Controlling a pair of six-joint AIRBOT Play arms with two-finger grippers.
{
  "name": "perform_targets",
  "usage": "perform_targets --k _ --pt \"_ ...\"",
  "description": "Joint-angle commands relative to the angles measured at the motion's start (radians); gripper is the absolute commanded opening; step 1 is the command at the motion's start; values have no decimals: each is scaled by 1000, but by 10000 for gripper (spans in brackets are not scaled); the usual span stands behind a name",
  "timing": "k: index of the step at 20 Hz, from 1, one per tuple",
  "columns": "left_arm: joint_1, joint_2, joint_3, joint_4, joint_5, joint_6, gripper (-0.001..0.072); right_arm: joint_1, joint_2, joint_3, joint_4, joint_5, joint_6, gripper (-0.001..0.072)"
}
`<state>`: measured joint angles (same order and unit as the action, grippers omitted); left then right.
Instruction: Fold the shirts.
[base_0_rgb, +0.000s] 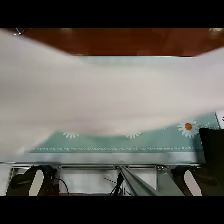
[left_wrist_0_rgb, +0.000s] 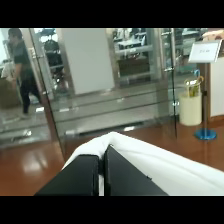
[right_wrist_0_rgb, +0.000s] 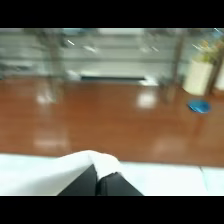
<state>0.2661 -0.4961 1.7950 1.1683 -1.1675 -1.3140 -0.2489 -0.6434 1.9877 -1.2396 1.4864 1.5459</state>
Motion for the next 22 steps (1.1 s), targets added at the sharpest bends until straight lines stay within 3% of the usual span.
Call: perform_targets --k 1,6,10,13,17,20,22 --pt "-159 42 -89 381 -102 -134 24 1 35 -21 -104 102 32 17" --pt "-169 19 -429 351 -27 -166 24 1 35 -289 -29 114 29 17" --pt "-169 -124 -678 198 168 -165 24 2 6 -678 58 -132 -7 17" --pt "-169 -338 -711 131 317 -165 24 2 -157 -846 148 -317 -76 17" --pt "-169 -663 -625 35 447 -165 24 2 -504 -798 253 -508 -156 17" --pt "-169 -911 -489 0 450 -165 24 4 -764 -657 381 -521 -221 17" --pt "-169 -1038 -414 -45 449 -182 25 27 -908 -548 387 -533 -214 16"
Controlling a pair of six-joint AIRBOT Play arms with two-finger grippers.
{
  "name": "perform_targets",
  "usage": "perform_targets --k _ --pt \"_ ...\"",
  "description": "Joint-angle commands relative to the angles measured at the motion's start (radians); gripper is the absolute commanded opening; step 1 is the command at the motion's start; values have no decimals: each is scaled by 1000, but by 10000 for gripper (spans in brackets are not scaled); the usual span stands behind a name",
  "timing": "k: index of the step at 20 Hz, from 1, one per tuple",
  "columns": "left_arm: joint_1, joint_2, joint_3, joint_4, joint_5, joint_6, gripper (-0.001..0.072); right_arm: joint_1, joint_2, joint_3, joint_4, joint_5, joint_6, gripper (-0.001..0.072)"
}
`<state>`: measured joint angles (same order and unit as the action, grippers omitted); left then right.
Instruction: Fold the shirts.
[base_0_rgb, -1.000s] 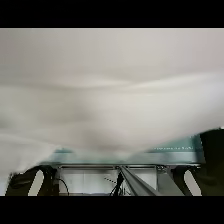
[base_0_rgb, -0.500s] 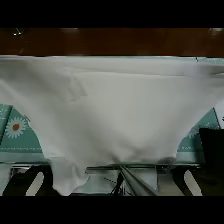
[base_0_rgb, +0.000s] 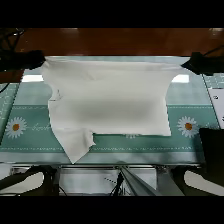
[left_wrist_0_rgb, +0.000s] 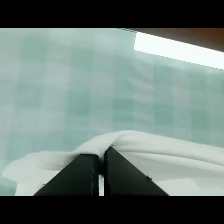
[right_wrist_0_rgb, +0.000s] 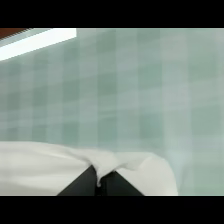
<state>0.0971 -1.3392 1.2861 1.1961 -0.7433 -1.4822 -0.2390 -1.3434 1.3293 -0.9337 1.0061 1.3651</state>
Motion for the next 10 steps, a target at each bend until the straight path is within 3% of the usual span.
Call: perform_targets --k 1,3,6,10 --pt "0 -242 124 -93 19 -42 25 30 -271 169 59 -51 -5 16" --pt "-1 -311 163 -107 2 -85 25 53 -373 267 26 -51 57 16" --pt "0 -342 169 -127 -28 -82 25 56 -474 349 26 -28 118 17" --pt "40 -327 211 -128 -180 -36 26 31 -476 354 29 48 105 17"
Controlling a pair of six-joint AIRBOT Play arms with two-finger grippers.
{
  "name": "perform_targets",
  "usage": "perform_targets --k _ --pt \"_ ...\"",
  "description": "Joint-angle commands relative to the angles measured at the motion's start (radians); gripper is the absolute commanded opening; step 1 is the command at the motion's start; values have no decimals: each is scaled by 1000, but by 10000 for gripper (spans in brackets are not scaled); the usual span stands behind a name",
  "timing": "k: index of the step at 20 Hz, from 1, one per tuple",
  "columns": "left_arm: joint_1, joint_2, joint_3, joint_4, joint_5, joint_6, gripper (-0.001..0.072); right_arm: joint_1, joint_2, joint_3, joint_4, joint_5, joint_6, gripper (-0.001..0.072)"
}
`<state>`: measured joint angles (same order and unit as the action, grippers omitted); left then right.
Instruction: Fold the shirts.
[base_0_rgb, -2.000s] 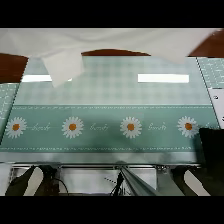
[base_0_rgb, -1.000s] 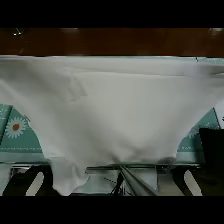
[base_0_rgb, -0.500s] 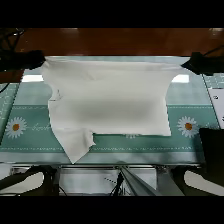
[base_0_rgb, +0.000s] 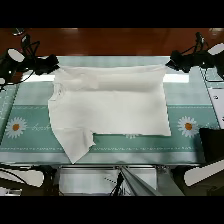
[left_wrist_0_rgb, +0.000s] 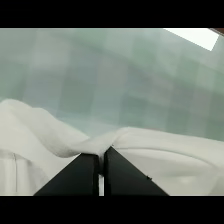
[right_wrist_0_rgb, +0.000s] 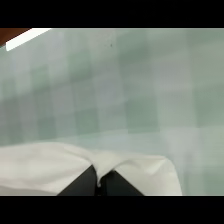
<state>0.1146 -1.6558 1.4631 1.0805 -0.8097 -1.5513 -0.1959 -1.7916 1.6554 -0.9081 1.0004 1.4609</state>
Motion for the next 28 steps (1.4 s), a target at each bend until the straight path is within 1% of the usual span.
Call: perform_targets --k 1,3,4,6,7,9,12,13,14,15,16,18,20,21,22,24,26,28 --pt "35 -6 56 -12 -198 80 26 -25 -16 27 7 92 -8 17" --pt "58 9 73 -10 -383 185 26 -50 10 27 7 197 -76 17" --pt "69 8 73 7 -481 217 26 -54 17 27 -1 264 -111 17" --pt "78 -3 55 79 -636 212 25 -50 17 12 -82 360 -120 17" --pt "77 -4 22 112 -650 212 25 -43 17 -10 -128 386 -119 17" --pt "76 -5 -56 117 -620 212 25 -30 17 -84 -188 388 -114 18" --pt "76 -5 -153 116 -522 212 27 -18 17 -192 -183 315 -105 18" --pt "76 -5 -167 113 -501 212 66 -8 17 -213 -176 285 -95 34" --pt "76 -5 -171 106 -502 212 325 0 17 -223 -170 271 -71 218" --pt "76 -3 -171 101 -527 207 692 3 17 -223 -167 275 -54 573" --pt "78 -1 -166 105 -563 207 706 6 25 -218 -164 301 -59 623" --pt "94 24 -164 109 -617 198 706 -11 69 -205 -174 374 -60 623" --pt "127 89 -180 105 -622 197 707 -53 164 -206 -211 424 -65 623" --pt "150 139 -212 105 -616 200 707 -76 223 -217 -249 427 -66 623" --pt "176 197 -265 106 -606 229 706 -105 296 -251 -274 404 -66 623" --pt "246 324 -433 109 -561 269 706 -164 462 -403 -261 298 -63 623" --pt "343 433 -632 103 -524 296 706 -203 640 -641 -212 190 -34 623" --pt "441 508 -788 50 -494 314 706 -207 797 -874 -126 132 -62 622"
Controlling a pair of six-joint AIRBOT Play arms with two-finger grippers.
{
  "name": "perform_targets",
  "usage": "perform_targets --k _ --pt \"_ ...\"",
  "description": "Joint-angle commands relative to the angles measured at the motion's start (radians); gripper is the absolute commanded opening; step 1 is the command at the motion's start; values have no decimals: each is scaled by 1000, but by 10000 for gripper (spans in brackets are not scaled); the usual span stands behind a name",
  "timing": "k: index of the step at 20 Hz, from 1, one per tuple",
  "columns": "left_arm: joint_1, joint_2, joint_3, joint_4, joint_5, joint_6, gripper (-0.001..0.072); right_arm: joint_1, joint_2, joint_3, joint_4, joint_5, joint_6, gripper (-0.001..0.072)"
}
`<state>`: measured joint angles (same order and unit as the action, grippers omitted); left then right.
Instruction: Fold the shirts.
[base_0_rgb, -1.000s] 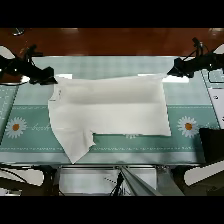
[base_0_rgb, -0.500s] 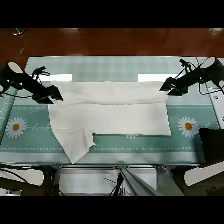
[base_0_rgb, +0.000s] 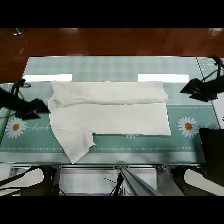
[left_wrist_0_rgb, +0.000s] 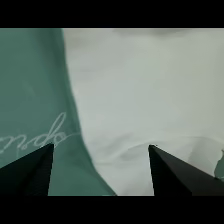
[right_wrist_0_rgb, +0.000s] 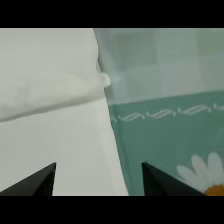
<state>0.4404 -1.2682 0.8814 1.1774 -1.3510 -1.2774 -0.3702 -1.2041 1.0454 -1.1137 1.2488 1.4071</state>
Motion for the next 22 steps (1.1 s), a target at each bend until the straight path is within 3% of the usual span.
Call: perform_targets --k 1,4,7,14,22 --pt "154 143 -256 -79 51 39 706 -30 270 -356 124 -138 -16 622" --pt "221 170 -335 -182 61 64 706 -30 388 -541 264 -160 -64 622" --pt "222 168 -362 -306 56 149 705 -30 417 -597 296 -154 -86 622" --pt "201 136 -368 -232 76 161 703 -30 417 -603 304 -160 -90 622" --pt "-80 30 -386 -233 110 166 701 -30 417 -603 305 -176 -91 622"
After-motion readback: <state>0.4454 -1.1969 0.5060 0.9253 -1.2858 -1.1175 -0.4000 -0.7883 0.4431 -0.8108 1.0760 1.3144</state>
